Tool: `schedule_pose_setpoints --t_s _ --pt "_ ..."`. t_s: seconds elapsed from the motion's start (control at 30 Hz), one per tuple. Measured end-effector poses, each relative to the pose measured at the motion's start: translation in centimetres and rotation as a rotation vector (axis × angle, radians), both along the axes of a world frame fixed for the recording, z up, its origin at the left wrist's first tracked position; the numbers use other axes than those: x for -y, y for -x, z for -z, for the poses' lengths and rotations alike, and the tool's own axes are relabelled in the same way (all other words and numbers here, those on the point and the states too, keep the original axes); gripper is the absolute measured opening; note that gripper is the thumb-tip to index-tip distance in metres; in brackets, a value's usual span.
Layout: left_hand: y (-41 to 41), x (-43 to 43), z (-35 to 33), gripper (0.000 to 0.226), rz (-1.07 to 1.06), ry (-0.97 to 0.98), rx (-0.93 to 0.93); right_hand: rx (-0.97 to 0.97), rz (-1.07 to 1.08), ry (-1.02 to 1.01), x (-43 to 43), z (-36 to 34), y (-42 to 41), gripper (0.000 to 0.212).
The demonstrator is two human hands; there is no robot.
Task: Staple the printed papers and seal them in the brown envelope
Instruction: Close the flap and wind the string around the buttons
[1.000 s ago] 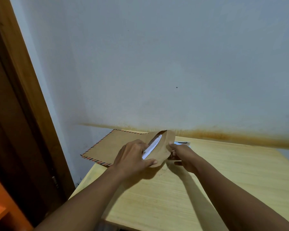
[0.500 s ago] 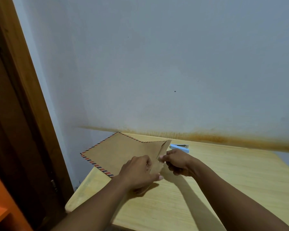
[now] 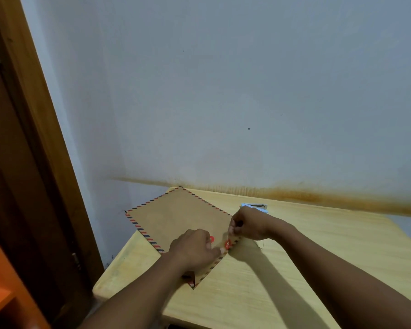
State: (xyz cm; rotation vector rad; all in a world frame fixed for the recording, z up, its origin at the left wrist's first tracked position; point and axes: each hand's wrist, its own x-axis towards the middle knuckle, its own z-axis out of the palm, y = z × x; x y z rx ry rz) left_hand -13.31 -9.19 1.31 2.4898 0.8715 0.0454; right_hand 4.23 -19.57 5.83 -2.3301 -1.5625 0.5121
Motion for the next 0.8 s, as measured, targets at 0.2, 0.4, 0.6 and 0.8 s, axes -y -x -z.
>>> schedule_pose_setpoints --t_s 0.2,0.4,0.6,0.8 --pt "0.8 -1.1 1.4 0.088 -0.130 -0.202 -0.200 -0.099 -0.034 -0.005 -0.9 0.4 0.5 0.016" --pt "1.5 -2.3 1.7 0.090 -0.080 -0.213 -0.198 0.000 -0.067 0.042 -2.5 0.7 0.9 0.014" --pt "2.4 -2.9 1.0 0.085 0.041 -0.128 -0.181 0.059 -0.168 0.057 -4.4 1.2 2.7 0.009" --pt "3.0 -2.9 1.5 0.104 0.072 -0.075 -0.099 0.011 -0.211 0.144 -4.9 3.0 4.0 0.017"
